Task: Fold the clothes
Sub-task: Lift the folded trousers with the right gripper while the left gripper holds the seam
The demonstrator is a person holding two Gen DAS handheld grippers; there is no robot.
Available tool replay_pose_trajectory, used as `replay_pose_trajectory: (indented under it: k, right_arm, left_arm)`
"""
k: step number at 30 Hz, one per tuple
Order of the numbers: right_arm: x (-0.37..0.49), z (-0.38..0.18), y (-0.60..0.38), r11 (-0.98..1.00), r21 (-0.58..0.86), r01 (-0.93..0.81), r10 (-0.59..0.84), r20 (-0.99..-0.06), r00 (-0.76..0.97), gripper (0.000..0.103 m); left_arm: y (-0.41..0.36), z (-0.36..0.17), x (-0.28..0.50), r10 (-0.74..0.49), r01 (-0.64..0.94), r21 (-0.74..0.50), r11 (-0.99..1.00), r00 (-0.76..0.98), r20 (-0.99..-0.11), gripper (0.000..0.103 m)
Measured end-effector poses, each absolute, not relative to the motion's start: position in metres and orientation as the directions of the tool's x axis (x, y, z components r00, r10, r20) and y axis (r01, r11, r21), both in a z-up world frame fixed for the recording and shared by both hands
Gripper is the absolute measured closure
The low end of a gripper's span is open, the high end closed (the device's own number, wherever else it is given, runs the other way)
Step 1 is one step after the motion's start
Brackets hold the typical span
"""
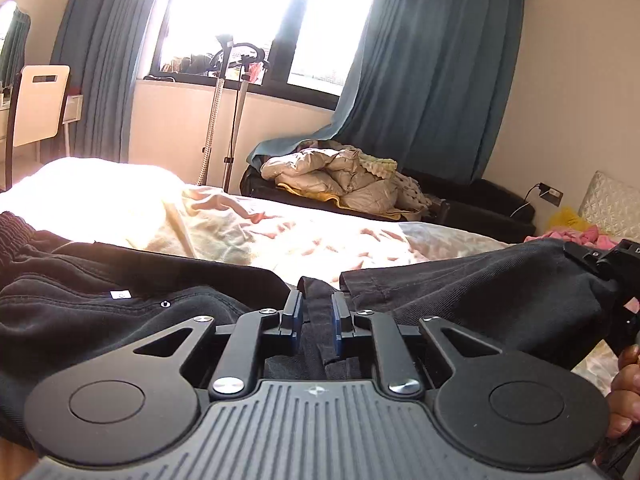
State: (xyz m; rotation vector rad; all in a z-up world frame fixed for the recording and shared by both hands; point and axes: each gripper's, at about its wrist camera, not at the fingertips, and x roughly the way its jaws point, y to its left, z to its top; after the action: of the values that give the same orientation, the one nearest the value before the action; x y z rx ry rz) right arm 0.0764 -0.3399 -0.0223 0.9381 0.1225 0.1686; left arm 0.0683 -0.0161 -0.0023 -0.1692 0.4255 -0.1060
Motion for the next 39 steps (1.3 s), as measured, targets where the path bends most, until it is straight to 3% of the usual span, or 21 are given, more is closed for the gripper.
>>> replay_pose_trajectory:
  k: [3, 8, 12, 16, 22, 24, 31, 34, 39]
  right_arm:
    - [0.061, -0.002, -0.355, 0.603, 0.79, -0.113, 0.148, 0.028, 0.989, 0.087]
    - [0.033, 0.028, -0.38, 0.662, 0.74, -0.116, 0.052, 0.108, 0.993, 0.087]
    - [0.025, 0.033, -0.398, 0.708, 0.701, -0.083, -0.008, 0.126, 0.992, 0.086]
    - [0.036, 0.022, -0.405, 0.734, 0.679, -0.029, -0.019, 0.063, 0.998, 0.086]
    - [0.048, 0.033, -0.379, 0.812, 0.58, -0.061, 0.021, 0.075, 0.997, 0.086]
    - [0.047, 0.044, -0.354, 0.852, 0.518, -0.073, 0.036, 0.081, 0.996, 0.086]
    - [0.047, 0.067, -0.211, 0.953, 0.206, -0.222, 0.203, 0.109, 0.973, 0.086]
    - [0.059, 0.052, -0.126, 0.944, 0.083, -0.318, 0.316, 0.046, 0.948, 0.085]
    - [0.072, -0.019, -0.008, 0.875, -0.032, -0.484, 0.474, -0.157, 0.867, 0.085]
  left_arm:
    - [-0.055, -0.009, 0.097, -0.143, 0.095, -0.129, 0.987, 0.884, -0.444, 0.086]
    - [-0.104, -0.037, 0.12, -0.24, 0.188, -0.152, 0.97, 0.827, -0.508, 0.086]
    - [-0.128, -0.059, 0.127, -0.298, 0.257, -0.153, 0.954, 0.784, -0.544, 0.086]
    - [-0.148, -0.079, 0.132, -0.35, 0.32, -0.157, 0.934, 0.737, -0.578, 0.086]
    - [-0.052, -0.033, 0.116, -0.338, 0.29, -0.177, 0.941, 0.765, -0.548, 0.084]
    - [-0.006, -0.007, 0.104, -0.326, 0.257, -0.203, 0.945, 0.796, -0.51, 0.069]
    - [0.121, 0.055, 0.057, -0.239, 0.122, -0.299, 0.947, 0.887, -0.395, 0.068]
    - [0.16, 0.067, 0.043, -0.183, 0.063, -0.31, 0.949, 0.908, -0.376, 0.068]
    - [0.205, 0.066, 0.02, -0.125, -0.013, -0.354, 0.935, 0.923, -0.364, 0.065]
